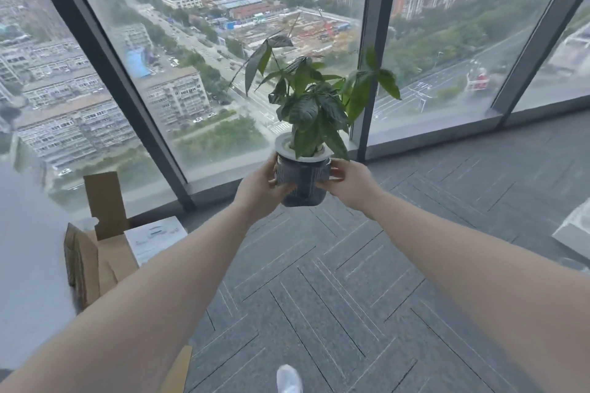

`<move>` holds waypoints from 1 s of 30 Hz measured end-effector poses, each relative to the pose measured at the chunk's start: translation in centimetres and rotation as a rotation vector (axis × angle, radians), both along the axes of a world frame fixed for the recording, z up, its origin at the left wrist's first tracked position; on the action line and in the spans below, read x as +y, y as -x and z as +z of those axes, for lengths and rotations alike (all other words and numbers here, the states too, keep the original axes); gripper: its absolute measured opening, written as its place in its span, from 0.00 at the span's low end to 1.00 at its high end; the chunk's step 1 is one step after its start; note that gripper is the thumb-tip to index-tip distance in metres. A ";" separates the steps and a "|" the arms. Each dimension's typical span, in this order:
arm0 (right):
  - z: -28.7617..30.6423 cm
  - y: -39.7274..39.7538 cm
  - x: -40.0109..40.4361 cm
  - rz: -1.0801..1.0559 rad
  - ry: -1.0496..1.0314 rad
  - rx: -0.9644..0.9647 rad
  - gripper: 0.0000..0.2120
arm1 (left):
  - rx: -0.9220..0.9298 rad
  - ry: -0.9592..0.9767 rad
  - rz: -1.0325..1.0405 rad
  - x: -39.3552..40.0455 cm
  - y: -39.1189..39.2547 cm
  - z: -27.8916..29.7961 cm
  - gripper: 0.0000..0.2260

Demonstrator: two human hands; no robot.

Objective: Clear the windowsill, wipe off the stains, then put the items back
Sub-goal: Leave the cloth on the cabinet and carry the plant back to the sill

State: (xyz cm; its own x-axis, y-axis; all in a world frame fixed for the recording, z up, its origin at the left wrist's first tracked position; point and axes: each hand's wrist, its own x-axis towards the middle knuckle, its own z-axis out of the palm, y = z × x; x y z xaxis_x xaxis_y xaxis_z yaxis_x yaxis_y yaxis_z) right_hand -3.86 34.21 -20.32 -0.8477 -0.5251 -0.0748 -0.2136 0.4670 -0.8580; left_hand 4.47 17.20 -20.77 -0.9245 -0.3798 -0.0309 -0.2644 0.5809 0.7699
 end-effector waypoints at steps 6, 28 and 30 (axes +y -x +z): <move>1.4 13.8 -5.2 -0.068 -0.088 0.111 0.16 | 0.054 -0.037 -0.087 -5.9 15.9 -0.2 0.37; -4.6 63.6 -21.3 -0.011 -0.072 -0.061 0.23 | -0.013 0.001 -0.017 -20.8 63.9 -5.3 0.34; -5.3 66.5 -22.5 -0.003 -0.087 -0.102 0.23 | -0.063 -0.016 -0.002 -22.2 66.7 -6.4 0.35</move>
State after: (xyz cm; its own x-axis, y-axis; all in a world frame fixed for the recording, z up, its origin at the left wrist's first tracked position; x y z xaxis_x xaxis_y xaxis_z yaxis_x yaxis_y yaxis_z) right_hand -70.35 11.75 -25.59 -0.8351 -0.5102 -0.2057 -0.1259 0.5413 -0.8313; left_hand -62.20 -4.99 -27.14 -0.9212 -0.3772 -0.0954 -0.3119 0.5692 0.7607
